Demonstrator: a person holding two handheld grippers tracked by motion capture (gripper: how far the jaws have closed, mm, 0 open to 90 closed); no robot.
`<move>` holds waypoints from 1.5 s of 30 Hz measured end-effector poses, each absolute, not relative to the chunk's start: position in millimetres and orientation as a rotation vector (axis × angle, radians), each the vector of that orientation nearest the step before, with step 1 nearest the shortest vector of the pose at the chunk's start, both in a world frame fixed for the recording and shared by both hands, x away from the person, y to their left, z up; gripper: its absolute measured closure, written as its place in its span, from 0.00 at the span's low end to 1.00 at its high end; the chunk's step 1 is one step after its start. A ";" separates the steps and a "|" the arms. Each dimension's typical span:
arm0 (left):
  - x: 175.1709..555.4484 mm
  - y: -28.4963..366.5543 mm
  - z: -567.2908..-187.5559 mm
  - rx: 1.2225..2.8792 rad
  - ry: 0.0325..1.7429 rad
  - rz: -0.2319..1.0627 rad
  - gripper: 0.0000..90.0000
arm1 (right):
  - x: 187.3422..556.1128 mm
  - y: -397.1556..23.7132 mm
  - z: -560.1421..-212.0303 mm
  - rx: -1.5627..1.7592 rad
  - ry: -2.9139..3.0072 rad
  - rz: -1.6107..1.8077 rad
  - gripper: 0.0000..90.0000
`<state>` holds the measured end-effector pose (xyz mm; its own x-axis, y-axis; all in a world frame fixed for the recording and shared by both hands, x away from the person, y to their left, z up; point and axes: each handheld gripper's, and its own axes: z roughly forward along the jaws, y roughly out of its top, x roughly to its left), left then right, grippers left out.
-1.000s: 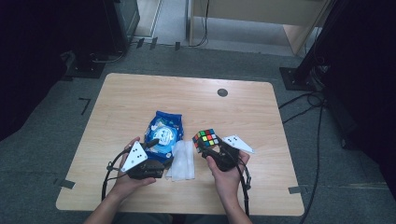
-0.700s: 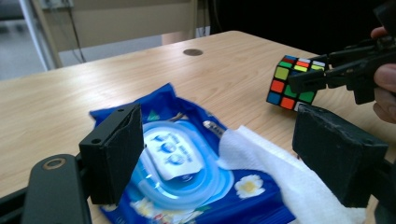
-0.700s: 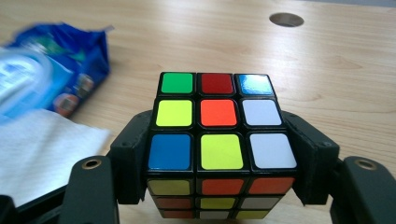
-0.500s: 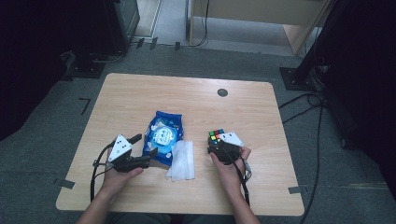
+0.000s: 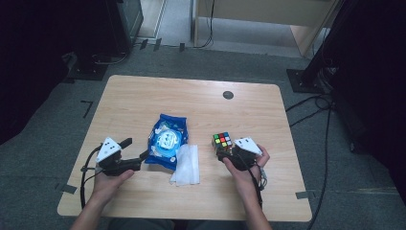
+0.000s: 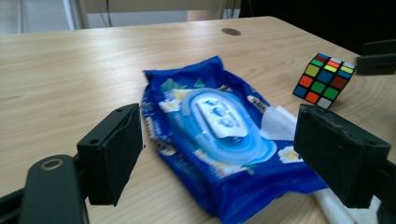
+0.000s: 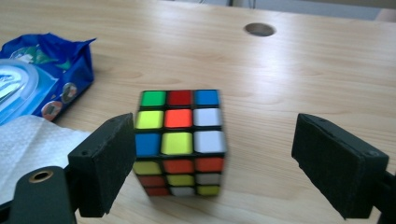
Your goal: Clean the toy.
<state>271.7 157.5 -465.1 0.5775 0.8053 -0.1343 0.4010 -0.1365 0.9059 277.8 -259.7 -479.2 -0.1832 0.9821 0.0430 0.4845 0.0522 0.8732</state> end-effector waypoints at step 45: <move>235.4 250.1 -517.2 2.004 1.383 0.587 0.16 | 184.4 -425.0 -526.4 1.736 1.795 0.782 0.02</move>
<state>235.4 250.1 -517.2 0.3510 0.9363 0.0102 0.6576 -0.2542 0.7092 184.4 -425.0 -526.4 -0.0443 0.9987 0.0261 0.6990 0.0123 0.7150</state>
